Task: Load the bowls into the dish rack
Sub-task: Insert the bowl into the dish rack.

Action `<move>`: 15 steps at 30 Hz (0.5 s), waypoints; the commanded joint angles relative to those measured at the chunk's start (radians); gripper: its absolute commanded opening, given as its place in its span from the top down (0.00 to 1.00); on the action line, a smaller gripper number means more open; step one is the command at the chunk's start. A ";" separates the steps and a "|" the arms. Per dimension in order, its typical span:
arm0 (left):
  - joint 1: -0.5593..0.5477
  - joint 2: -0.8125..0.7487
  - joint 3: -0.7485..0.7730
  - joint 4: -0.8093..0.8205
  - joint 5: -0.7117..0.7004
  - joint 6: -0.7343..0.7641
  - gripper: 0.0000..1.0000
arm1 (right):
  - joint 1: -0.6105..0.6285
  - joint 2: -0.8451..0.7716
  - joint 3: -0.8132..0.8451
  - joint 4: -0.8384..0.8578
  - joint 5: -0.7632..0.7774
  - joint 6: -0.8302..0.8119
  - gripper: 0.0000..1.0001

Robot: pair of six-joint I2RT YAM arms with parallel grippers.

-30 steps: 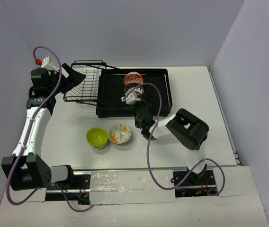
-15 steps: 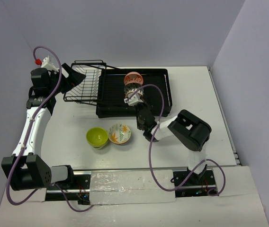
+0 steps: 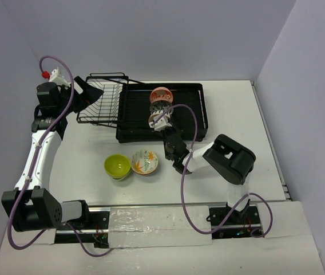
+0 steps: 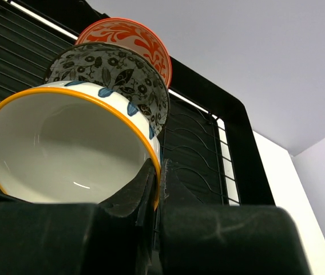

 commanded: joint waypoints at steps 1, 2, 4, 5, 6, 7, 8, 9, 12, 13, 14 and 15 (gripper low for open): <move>0.007 -0.030 0.002 0.039 0.022 -0.004 0.05 | 0.012 -0.011 0.028 0.340 0.011 -0.012 1.00; 0.007 -0.032 0.000 0.039 0.019 -0.004 0.05 | 0.012 0.001 0.039 0.341 0.018 -0.019 1.00; 0.011 -0.032 0.002 0.038 0.017 -0.002 0.05 | 0.012 0.009 0.051 0.346 0.019 -0.043 1.00; 0.012 -0.030 0.002 0.038 0.016 -0.001 0.05 | 0.012 0.018 0.055 0.352 0.025 -0.051 1.00; 0.017 -0.029 0.003 0.035 0.013 -0.001 0.05 | 0.010 0.021 0.060 0.354 0.033 -0.064 1.00; 0.018 -0.029 0.003 0.035 0.013 -0.001 0.05 | 0.010 0.024 0.066 0.355 0.037 -0.069 1.00; 0.020 -0.029 0.003 0.033 0.013 -0.001 0.05 | 0.010 0.022 0.066 0.361 0.045 -0.072 1.00; 0.024 -0.030 0.005 0.032 0.014 -0.001 0.05 | 0.010 0.021 0.066 0.361 0.047 -0.069 1.00; 0.035 -0.036 0.008 0.026 0.005 0.001 0.05 | 0.007 0.006 0.063 0.343 0.050 -0.049 1.00; 0.035 -0.043 0.008 0.024 -0.001 0.002 0.05 | 0.007 0.006 0.068 0.340 0.053 -0.049 1.00; 0.035 -0.044 0.006 0.024 -0.004 0.001 0.05 | 0.007 0.006 0.068 0.340 0.056 -0.048 1.00; 0.035 -0.043 0.006 0.024 -0.004 0.002 0.05 | 0.007 0.006 0.069 0.337 0.062 -0.045 1.00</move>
